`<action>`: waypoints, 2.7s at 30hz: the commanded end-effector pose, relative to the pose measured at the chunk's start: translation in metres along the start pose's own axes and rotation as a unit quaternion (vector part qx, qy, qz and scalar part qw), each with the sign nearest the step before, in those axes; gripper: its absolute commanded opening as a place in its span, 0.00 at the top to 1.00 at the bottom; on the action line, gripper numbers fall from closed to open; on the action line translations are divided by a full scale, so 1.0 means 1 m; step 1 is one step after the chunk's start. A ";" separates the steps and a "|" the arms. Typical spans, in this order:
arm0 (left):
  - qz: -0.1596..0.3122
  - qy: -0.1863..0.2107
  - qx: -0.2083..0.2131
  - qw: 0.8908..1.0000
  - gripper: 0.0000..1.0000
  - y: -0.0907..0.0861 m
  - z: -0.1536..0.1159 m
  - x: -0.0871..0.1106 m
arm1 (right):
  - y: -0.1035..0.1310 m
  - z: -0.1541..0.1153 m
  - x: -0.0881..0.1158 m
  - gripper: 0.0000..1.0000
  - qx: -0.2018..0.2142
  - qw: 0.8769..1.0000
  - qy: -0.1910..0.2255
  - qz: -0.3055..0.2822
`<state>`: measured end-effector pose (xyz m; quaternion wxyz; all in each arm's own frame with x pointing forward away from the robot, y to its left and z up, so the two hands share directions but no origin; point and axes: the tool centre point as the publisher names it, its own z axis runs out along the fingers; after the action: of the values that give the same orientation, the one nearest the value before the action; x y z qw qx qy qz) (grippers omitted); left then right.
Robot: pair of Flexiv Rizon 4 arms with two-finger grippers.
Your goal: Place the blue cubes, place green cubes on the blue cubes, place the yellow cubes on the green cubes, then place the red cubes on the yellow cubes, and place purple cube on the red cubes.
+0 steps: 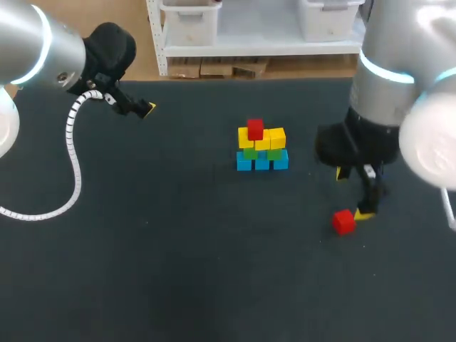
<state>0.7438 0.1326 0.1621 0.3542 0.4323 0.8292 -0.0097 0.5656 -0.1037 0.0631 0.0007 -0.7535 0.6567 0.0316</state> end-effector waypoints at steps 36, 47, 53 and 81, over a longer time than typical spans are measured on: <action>0.002 -0.002 0.004 1.000 0.00 0.002 0.000 0.001 | 0.008 0.064 0.001 1.00 -0.004 1.000 -0.008 -0.019; 0.002 -0.002 0.004 1.000 0.00 0.002 0.000 0.001 | 0.019 0.021 0.000 1.00 0.010 0.999 0.040 0.003; 0.002 -0.002 0.004 1.000 0.00 0.002 0.000 0.001 | 0.012 -0.017 -0.008 1.00 0.016 0.998 0.048 0.021; 0.002 -0.002 0.004 1.000 0.00 0.002 0.000 0.001 | -0.075 -0.055 -0.054 1.00 0.030 0.999 -0.001 0.013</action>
<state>0.7438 0.1326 0.1621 0.3542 0.4322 0.8292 -0.0097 0.6253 -0.0471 0.1205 0.0341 -0.7434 0.6680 0.0025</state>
